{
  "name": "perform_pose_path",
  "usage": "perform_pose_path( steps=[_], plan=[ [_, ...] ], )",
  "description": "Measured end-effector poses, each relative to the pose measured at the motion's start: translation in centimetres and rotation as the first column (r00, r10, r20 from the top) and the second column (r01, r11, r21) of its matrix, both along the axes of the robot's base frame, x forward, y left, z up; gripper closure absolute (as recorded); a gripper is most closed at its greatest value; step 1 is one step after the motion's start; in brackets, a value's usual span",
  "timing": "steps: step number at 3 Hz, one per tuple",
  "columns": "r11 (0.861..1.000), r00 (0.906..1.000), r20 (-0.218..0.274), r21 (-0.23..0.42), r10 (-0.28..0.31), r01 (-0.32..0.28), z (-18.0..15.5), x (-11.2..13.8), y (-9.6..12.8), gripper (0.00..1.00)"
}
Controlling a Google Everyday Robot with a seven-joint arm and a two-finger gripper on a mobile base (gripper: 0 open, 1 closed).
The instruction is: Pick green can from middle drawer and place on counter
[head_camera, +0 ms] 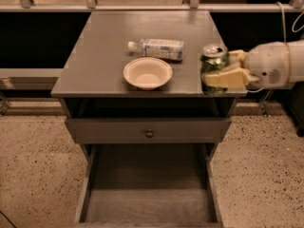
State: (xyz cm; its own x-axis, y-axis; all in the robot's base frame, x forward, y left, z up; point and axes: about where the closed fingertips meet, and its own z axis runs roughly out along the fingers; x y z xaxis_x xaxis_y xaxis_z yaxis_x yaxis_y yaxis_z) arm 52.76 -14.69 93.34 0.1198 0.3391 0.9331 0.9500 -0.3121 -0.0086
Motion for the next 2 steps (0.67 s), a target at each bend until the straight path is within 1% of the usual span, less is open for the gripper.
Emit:
perform_pose_path(
  steps=[1, 2],
  plan=[
    [0.999, 0.9941, 0.096, 0.009, 0.052, -0.053, 1.6, 4.6, 0.5, 1.00],
    [0.995, 0.9863, 0.162, 0.095, -0.032, 0.017, 1.8, 8.9, -0.6, 1.00]
  ],
)
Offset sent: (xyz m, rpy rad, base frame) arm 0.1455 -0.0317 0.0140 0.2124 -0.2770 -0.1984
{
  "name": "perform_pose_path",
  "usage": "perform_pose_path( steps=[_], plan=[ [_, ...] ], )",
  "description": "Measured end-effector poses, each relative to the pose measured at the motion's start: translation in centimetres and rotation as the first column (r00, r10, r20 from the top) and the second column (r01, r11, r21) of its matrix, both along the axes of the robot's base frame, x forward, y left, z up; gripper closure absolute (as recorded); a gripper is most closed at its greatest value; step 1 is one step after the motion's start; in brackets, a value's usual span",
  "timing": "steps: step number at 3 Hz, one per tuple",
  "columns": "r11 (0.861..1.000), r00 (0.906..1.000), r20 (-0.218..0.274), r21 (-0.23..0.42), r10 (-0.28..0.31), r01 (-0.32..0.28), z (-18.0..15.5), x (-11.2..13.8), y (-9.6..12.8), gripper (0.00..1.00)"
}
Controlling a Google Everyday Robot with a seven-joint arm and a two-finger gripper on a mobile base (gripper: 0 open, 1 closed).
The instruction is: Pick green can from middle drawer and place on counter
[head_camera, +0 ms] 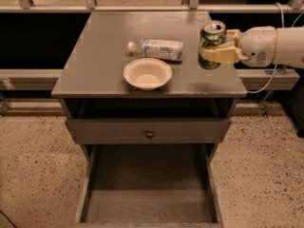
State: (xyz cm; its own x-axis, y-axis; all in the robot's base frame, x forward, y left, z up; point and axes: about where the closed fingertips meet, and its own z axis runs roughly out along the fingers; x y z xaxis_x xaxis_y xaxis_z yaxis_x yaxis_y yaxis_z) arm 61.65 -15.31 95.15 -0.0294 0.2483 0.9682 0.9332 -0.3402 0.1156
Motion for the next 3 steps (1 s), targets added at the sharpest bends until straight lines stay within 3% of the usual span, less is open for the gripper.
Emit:
perform_pose_path(
  steps=[1, 2, 3],
  plan=[
    [0.982, 0.9921, -0.023, 0.144, -0.123, 0.125, -2.1, 3.9, -2.1, 1.00],
    [0.962, 0.9812, -0.096, 0.200, -0.167, 0.184, -3.8, 5.6, -3.1, 1.00],
    [0.956, 0.9611, -0.186, 0.172, -0.204, 0.237, -5.7, 6.9, -3.0, 0.82]
  ],
)
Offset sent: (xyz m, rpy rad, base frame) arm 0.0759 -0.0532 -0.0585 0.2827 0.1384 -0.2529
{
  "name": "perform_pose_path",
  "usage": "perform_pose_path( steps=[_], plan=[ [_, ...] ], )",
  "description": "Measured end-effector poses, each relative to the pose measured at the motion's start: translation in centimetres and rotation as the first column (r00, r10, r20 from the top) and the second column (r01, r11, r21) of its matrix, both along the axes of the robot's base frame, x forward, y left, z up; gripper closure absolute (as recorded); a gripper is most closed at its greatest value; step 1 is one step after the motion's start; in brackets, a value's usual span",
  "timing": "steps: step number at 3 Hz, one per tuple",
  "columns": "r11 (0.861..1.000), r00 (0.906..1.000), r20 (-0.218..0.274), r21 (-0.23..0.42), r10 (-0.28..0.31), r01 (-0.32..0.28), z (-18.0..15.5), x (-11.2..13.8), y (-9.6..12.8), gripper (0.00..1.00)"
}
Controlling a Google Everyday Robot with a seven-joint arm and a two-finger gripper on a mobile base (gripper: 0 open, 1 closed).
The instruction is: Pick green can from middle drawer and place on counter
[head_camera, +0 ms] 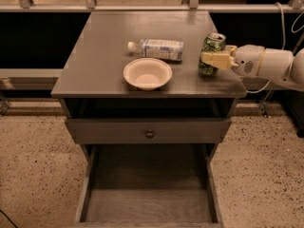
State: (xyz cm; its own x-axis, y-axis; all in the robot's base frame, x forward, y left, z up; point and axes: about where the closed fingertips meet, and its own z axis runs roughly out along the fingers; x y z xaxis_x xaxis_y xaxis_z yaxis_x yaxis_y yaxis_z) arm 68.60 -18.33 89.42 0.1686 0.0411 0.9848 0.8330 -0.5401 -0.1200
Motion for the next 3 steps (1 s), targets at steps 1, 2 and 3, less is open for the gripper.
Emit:
perform_pose_path(
  steps=[1, 2, 3],
  plan=[
    [1.000, 0.9998, -0.019, 0.007, 0.001, -0.001, -0.18, 0.08, 0.25, 0.57],
    [1.000, 0.9997, -0.022, 0.009, 0.005, -0.005, -0.21, 0.12, 0.56, 0.36],
    [1.000, 0.9996, -0.024, 0.010, 0.010, -0.010, -0.21, 0.14, 0.91, 0.11]
  ],
)
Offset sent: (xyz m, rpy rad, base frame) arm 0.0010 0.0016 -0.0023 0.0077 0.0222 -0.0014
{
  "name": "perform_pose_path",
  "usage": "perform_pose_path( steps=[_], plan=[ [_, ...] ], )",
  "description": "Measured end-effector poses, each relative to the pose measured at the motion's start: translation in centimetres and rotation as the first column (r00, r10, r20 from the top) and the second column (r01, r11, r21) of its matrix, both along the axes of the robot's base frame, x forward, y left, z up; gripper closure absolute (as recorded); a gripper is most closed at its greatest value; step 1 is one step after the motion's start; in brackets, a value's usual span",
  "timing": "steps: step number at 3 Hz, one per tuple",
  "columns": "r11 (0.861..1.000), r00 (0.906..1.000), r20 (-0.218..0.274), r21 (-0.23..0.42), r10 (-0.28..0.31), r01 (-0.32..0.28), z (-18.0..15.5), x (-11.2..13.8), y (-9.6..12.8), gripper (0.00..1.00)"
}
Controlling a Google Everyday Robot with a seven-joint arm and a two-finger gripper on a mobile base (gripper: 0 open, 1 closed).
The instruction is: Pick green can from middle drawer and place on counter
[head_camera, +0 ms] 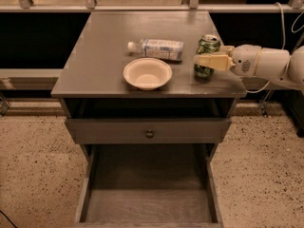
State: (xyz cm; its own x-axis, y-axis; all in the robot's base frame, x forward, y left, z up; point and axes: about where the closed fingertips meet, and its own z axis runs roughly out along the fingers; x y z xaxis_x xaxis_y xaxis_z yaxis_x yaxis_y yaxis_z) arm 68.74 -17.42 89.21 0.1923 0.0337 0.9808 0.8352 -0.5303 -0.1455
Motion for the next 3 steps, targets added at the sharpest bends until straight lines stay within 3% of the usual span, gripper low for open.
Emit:
perform_pose_path(
  steps=[1, 2, 3],
  plan=[
    [0.998, 0.9999, 0.015, -0.061, 0.000, 0.001, 0.4, -1.0, -0.2, 0.00],
    [0.984, 0.9963, 0.082, -0.173, -0.027, 0.041, 2.7, -5.0, -2.5, 0.00],
    [0.981, 0.9937, 0.075, -0.169, -0.083, 0.095, 2.6, -6.2, -5.9, 0.00]
  ],
)
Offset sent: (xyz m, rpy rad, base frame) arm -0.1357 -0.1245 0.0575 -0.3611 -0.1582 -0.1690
